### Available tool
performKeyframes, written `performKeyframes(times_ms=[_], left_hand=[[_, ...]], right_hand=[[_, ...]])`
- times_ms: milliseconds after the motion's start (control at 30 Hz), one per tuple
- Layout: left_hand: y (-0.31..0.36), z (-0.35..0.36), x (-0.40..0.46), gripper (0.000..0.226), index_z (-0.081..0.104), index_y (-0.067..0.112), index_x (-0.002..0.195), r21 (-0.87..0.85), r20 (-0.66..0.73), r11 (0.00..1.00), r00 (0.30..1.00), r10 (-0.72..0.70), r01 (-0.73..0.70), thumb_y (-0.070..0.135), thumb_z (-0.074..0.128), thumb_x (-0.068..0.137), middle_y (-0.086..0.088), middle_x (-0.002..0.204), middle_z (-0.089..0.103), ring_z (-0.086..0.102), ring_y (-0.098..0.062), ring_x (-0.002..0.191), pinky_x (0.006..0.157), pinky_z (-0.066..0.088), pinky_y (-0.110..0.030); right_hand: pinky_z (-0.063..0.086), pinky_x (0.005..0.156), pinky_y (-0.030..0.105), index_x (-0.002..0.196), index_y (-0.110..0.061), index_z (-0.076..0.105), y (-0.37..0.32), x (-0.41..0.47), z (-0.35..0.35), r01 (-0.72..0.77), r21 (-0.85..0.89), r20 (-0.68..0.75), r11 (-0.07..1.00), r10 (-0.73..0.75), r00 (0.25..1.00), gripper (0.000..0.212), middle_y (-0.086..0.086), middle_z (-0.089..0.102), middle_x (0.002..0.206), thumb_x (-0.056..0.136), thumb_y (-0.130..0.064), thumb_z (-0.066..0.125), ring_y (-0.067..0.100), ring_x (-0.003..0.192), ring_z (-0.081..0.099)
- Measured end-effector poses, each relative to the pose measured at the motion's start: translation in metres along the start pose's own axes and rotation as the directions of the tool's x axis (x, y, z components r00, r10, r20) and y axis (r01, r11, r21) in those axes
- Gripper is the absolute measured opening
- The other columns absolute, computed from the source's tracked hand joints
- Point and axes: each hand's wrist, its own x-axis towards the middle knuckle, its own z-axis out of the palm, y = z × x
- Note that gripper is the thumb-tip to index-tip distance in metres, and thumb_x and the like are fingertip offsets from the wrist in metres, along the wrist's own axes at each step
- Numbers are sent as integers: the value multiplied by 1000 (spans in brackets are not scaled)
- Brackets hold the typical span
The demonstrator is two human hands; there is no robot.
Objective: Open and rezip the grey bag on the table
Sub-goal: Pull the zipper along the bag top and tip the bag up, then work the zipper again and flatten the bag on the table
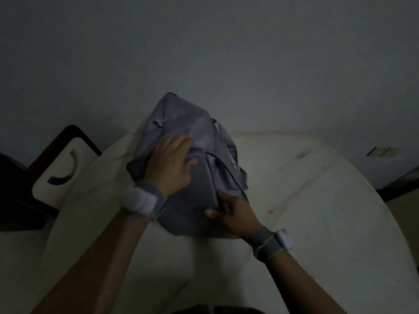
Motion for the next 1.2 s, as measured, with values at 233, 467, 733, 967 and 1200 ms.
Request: performKeyframes(times_ms=[233,467,733,967,1200], left_hand=[[12,30,23,11,64,12,80,-15,183,1000,983,-7,10,23,65,79,-7,84,63,55,-30,85,73,47,-38],[-6,18,46,5,67,8,72,-187,63,982,998,-28,39,13,68,74,-12,71,64,58,-33,73,63,43,-30],[-29,-2,32,17,73,9,95,-369,-165,874,904,-395,315,20,69,83,-13,95,74,66,-27,91,81,45,-25],[-41,64,-114,10,63,12,77,-306,229,770,829,-511,560,20,65,82,-12,76,69,65,-30,73,65,52,-36],[-23,49,-121,14,56,6,76,-124,279,922,904,-323,367,16,65,77,-20,82,57,56,-38,76,63,46,-38]], right_hand=[[51,83,35,121,-27,60,29,18,22,-20,-123,26,992,23,999,49,-1,69,115,76,-45,56,24,102,63],[41,68,26,107,-18,66,63,21,20,-186,-223,-112,957,165,980,31,10,71,104,80,-33,66,33,93,64],[50,68,35,114,-34,64,-1,31,-117,-133,-587,-227,799,-4,974,45,11,73,97,69,-32,56,38,88,66],[45,96,38,133,-38,50,20,-31,-60,-7,-654,184,756,169,968,54,2,60,127,80,-40,42,28,117,55],[45,99,43,140,-27,43,-1,-32,25,231,-521,185,822,-156,970,70,2,50,141,74,-40,62,28,124,48]])
